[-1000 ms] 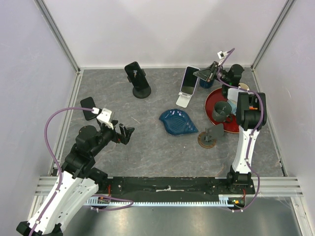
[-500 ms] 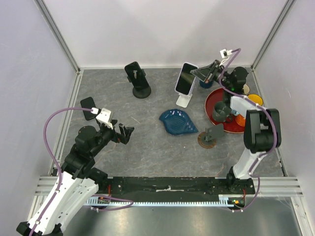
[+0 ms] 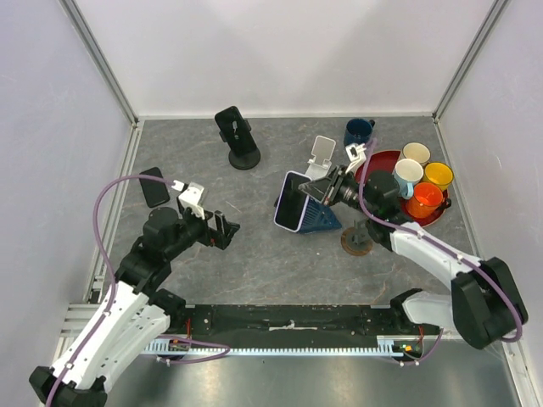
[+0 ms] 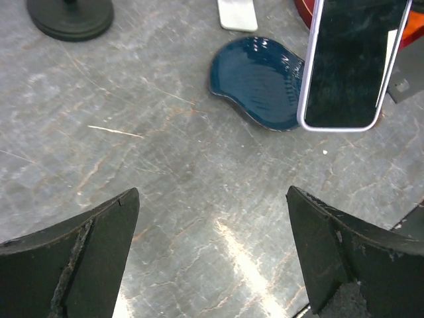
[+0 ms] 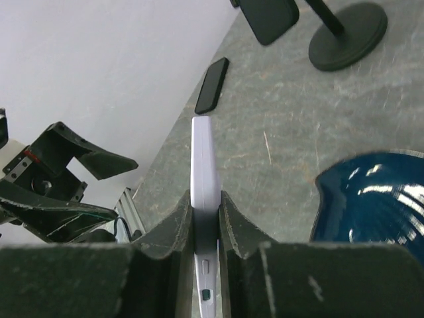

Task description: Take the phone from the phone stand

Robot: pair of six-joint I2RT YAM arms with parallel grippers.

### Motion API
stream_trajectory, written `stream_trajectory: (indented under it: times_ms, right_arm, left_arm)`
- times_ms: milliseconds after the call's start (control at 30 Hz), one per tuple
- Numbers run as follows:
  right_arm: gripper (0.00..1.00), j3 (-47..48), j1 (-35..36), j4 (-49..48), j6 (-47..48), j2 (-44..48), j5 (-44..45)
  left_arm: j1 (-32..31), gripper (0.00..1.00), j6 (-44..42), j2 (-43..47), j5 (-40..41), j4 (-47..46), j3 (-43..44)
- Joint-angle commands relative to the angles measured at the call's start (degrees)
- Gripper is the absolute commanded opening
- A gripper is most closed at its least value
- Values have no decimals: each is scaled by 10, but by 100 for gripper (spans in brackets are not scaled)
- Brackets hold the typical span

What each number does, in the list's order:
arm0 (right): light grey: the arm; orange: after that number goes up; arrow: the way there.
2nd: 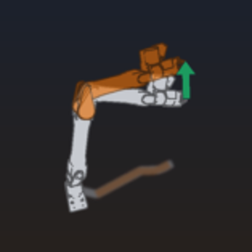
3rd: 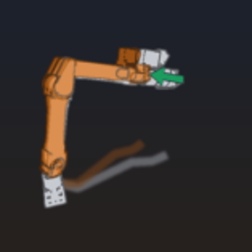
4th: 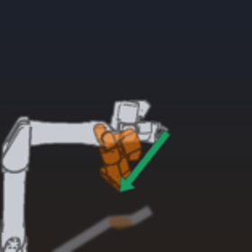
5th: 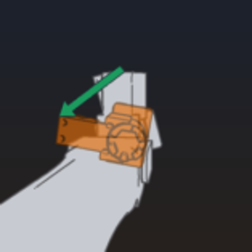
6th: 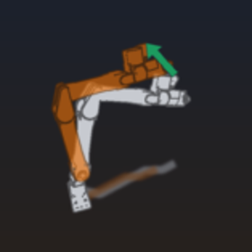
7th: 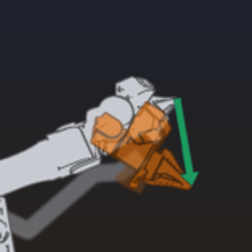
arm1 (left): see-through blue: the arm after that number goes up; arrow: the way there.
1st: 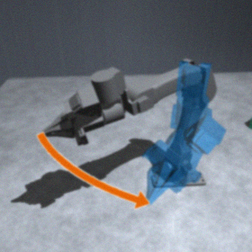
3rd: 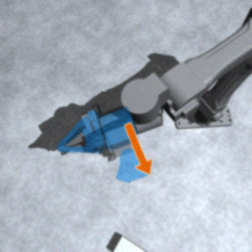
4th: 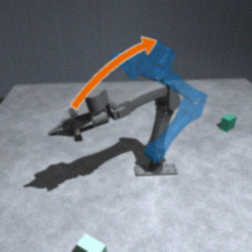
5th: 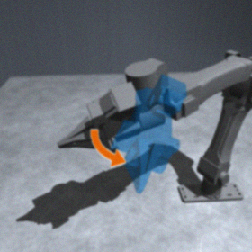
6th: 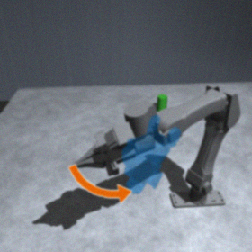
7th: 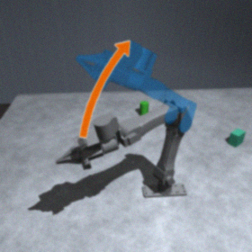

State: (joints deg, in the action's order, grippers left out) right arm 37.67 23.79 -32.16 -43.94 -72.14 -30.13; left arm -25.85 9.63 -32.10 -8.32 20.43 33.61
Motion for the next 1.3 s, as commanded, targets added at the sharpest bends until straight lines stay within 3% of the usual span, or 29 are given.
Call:
stream_trajectory:
  times_ms: [0, 267, 733, 1033, 1267]
  right_arm:
    - [0, -29, 52, 10, -45, 74, 124]
    - [0, -91, 155, 23, -72, 120, 246]
    - [0, -122, 234, 6, -100, 118, 310]
    - [0, -135, 249, -11, -109, 129, 314]
    - [0, -141, 251, -13, -109, 140, 317]
  left_arm:
    - [-2, 98, 58, -32, -71, -7, 27]
    - [-38, 96, 133, -142, -125, -5, 73]
    - [-285, 96, 140, -259, 115, -19, 130]
    - [-353, 96, 148, -328, 196, -44, 161]
    - [-364, 96, 167, -350, 254, -46, 161]
